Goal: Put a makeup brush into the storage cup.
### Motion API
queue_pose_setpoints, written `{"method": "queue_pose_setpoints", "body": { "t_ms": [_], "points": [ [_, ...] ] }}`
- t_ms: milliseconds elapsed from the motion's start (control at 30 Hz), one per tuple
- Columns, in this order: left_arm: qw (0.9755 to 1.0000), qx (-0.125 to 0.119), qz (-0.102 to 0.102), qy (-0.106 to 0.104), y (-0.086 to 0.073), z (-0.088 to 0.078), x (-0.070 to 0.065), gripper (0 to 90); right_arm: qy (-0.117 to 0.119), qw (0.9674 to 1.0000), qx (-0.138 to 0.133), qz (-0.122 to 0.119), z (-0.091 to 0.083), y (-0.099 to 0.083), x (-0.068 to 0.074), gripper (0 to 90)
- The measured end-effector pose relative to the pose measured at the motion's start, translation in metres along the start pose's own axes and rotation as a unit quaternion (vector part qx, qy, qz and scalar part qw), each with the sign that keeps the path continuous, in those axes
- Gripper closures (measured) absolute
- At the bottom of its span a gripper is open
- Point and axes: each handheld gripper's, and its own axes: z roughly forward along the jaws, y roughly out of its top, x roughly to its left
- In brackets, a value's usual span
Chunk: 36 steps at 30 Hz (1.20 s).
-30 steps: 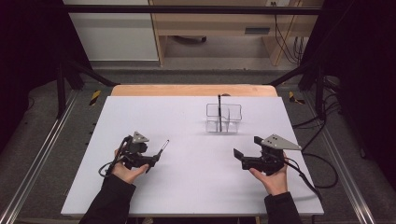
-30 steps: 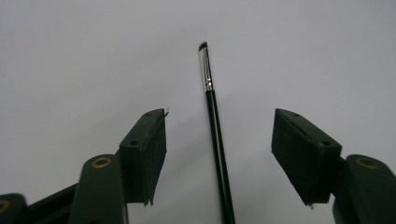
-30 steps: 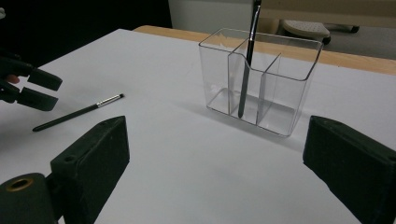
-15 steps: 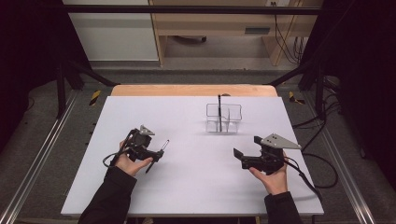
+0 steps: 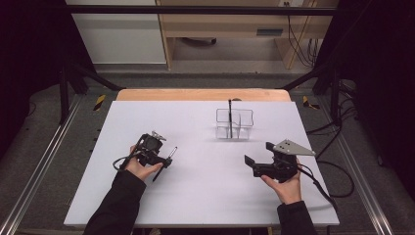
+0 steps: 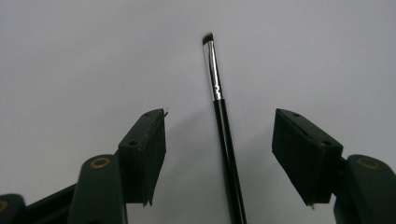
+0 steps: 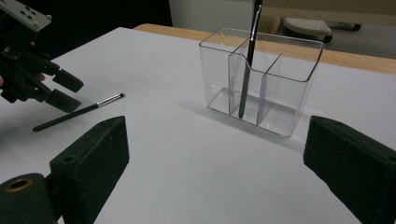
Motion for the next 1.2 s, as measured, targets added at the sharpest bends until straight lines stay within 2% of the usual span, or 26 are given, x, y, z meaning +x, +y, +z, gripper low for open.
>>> {"method": "queue_pose_setpoints", "body": {
  "t_ms": [200, 600, 1100, 1200],
  "points": [
    [0.9999, 0.013, -0.002, -0.008, 0.000, 0.005, 0.000, 44.4, 0.000, 1.0000, 0.001, -0.001, 0.000, 0.000, 0.000, 7.3],
    [0.9993, 0.036, 0.003, -0.010, -0.001, 0.009, -0.004, 64.2, 0.002, 1.0000, 0.001, 0.000, 0.000, 0.000, 0.000, 7.3],
    [0.9989, 0.047, 0.006, 0.004, -0.002, 0.010, -0.011, 77.1, 0.001, 1.0000, -0.001, -0.002, 0.000, 0.000, 0.000, 7.2],
    [0.9991, 0.042, 0.004, 0.004, -0.004, 0.010, -0.011, 78.9, 0.001, 1.0000, -0.001, -0.001, 0.000, 0.000, 0.001, 7.2]
  ]
}}
